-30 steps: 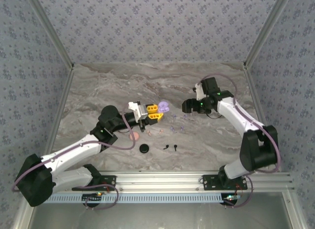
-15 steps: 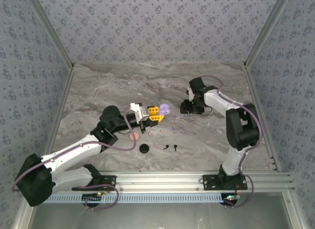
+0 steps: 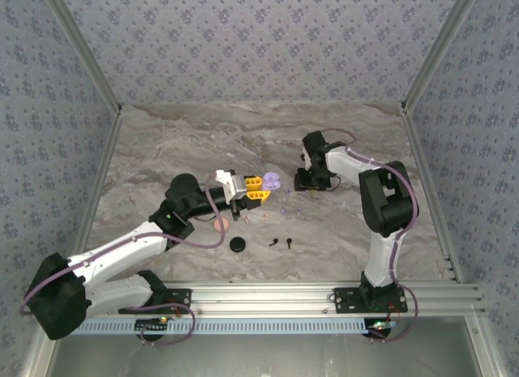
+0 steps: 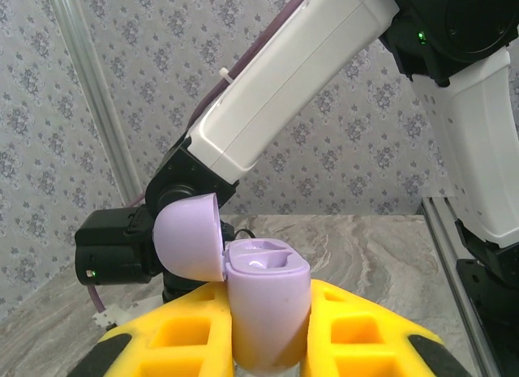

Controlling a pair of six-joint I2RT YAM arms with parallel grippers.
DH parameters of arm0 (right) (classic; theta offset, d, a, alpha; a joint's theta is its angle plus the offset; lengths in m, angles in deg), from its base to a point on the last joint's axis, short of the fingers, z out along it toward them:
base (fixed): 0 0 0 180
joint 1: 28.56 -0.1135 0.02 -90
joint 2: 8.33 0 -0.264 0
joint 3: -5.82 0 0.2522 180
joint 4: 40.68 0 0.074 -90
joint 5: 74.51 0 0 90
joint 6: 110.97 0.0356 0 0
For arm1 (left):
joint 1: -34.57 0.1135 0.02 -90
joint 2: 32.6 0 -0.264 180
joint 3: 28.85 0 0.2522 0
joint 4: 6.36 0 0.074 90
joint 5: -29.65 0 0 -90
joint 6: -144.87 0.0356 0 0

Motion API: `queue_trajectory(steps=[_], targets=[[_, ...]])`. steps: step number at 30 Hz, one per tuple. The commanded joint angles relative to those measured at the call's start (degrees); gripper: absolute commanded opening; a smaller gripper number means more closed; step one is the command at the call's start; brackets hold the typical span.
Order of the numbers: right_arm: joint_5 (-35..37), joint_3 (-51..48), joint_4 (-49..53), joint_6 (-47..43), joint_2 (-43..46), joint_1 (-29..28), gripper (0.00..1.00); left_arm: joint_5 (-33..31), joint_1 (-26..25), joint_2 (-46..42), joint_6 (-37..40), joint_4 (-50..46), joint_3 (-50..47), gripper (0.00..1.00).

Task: Insert the wireless bluetooth earbuds into the charging case

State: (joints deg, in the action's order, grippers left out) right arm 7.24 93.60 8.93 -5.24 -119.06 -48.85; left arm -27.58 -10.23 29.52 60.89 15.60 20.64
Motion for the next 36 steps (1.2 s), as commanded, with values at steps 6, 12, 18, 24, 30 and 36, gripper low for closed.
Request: queue_trajectory(steps=[6, 12, 18, 24, 30, 36], targets=[[1.4, 1.7, 1.5, 0.9, -2.2, -0.5, 0.39, 0.5, -0.5, -1.2, 1.0, 0.1, 2.9, 0.0], [1.0, 1.5, 1.9, 0.7, -2.7, -0.6, 0.33, 0.4, -0.5, -1.1, 1.1, -0.1, 3.0, 0.0], [1.3, 0.9, 2.0, 0.7, -0.8, -1.0, 0.3, 0.1, -0.5, -1.2, 1.0, -0.4, 2.9, 0.0], [3.6, 1.1, 3.9, -0.3, 0.3, -1.5, 0.3, -0.2, -0.7, -1.5, 0.8, -0.5, 2.4, 0.0], [3.9, 0.8, 3.9, -0.5, 0.0, -1.7, 0.3, -0.6, -1.0, -1.7, 1.0, -0.7, 2.3, 0.0], [3.7, 1.0, 3.7, -0.7, -0.5, -1.9, 0.26, -0.9, -1.0, -2.1, 1.3, -1.3, 2.3, 0.0]])
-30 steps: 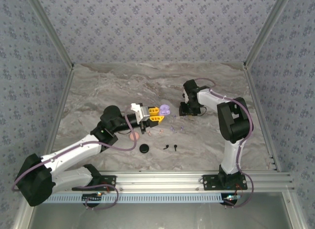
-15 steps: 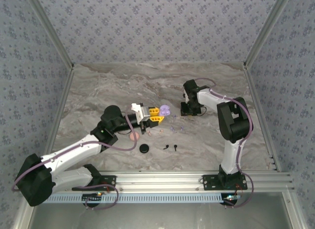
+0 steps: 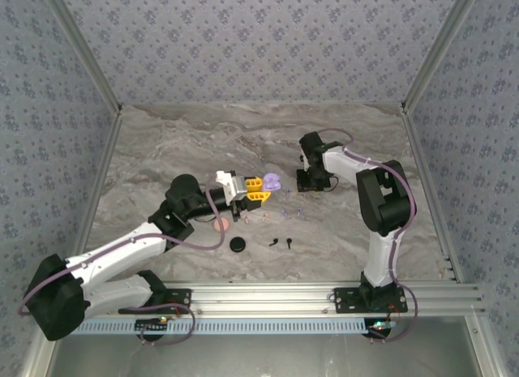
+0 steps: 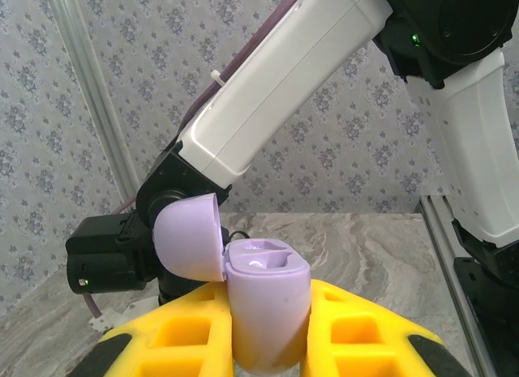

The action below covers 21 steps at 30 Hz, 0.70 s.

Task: Insert the wireless bluetooth earbuds into the charging case

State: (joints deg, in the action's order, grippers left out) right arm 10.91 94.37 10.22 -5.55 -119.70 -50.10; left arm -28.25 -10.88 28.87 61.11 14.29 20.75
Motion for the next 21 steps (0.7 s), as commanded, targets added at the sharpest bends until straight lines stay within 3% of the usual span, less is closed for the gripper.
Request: queue_trajectory(steps=[1, 8, 21], targets=[[-0.1, 0.2, 2.4, -0.4, 0.2, -0.7, 0.25, -0.3, -0.4, -1.5, 1.0, -0.1, 2.1, 0.0], [-0.9, -3.0, -2.3, -0.3, 9.5, 0.0, 0.24, -0.6, -0.5, -1.5, 0.7, 0.1, 1.8, 0.0], [-5.9, -12.2, -10.6, 0.9, 43.8, 0.9, 0.25, -3.0, -0.7, 4.3, -4.0, 8.4, 1.3, 0.0]])
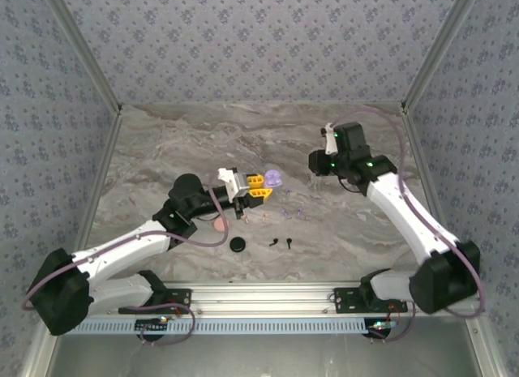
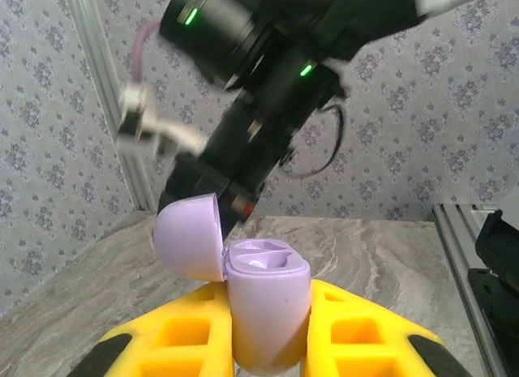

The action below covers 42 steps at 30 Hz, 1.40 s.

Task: Insert the wireless bluetooth earbuds into the charging case

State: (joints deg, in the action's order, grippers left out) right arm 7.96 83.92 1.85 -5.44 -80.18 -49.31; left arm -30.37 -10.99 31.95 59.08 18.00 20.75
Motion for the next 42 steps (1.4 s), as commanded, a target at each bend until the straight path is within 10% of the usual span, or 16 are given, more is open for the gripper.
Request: queue_trajectory(steps=[1, 12, 42], targets=[[-3.7, -2.2, -2.7, 1.1, 6.3, 0.0, 0.25, -0.9, -0.5, 1.7, -2.3, 5.4, 1.5, 0.0], [-8.4, -3.8, -10.2, 3.6, 19.3, -4.2, 0.24, -0.2, -0.8, 7.5, -4.4, 8.9, 5.0, 0.0], [-1.3, -10.0, -19.6, 4.0, 20.7, -15.2, 0.24, -3.1, -2.4, 12.4, -6.7, 10.8, 8.0, 0.0]])
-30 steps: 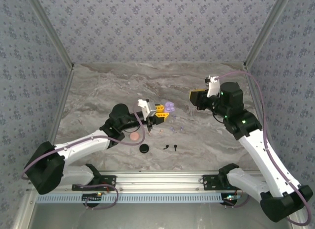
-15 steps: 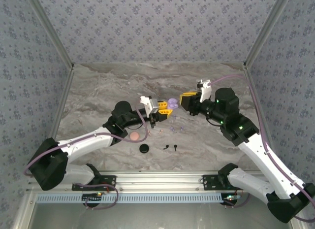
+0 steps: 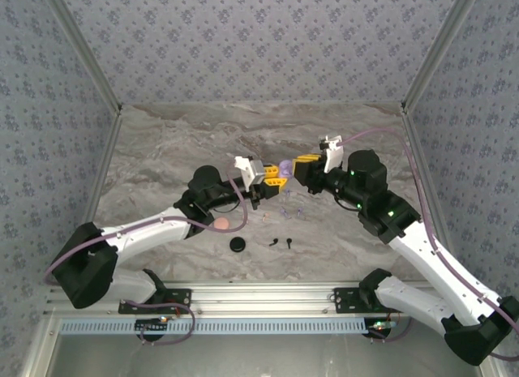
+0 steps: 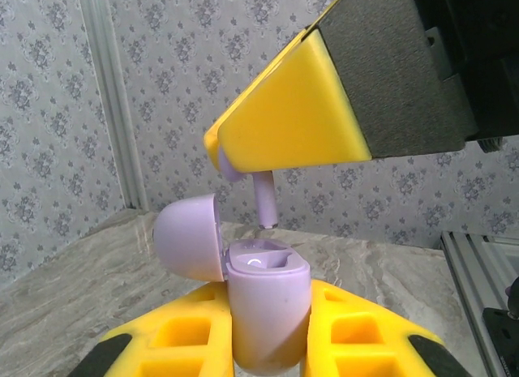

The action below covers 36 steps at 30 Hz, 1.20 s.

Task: Insert the wireless bluetooth earbuds into the charging case

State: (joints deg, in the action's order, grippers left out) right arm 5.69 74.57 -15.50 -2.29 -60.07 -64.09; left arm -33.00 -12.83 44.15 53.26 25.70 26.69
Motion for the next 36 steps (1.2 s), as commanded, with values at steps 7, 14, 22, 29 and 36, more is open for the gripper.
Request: queue_trajectory(steps=[7, 14, 22, 29, 36], targets=[[1.9, -1.4, -2.2, 0.6, 0.6, -0.9, 0.24, -0.7, -0.7, 0.3, -1.1, 3.5, 2.2, 0.0], [2.2, -1.9, -2.0, 0.3, 0.4, -1.0, 0.24, -1.0, -0.8, 0.3, -1.3, 3.4, 2.2, 0.0], [-1.3, -1.6, -1.5, 0.9, -0.4, -1.0, 0.26, -1.4, -0.9, 0.5, -1.3, 3.4, 2.2, 0.0], [-3.0, 0.0, 0.3, 1.1, -2.1, -0.9, 0.29, -1.6, -0.9, 0.8, -1.4, 3.9, 2.0, 0.0], [-2.7, 3.5, 3.0, 1.0, -2.5, 0.0, 0.43, -1.8, -1.0, 0.9, -1.3, 4.0, 1.7, 0.0]])
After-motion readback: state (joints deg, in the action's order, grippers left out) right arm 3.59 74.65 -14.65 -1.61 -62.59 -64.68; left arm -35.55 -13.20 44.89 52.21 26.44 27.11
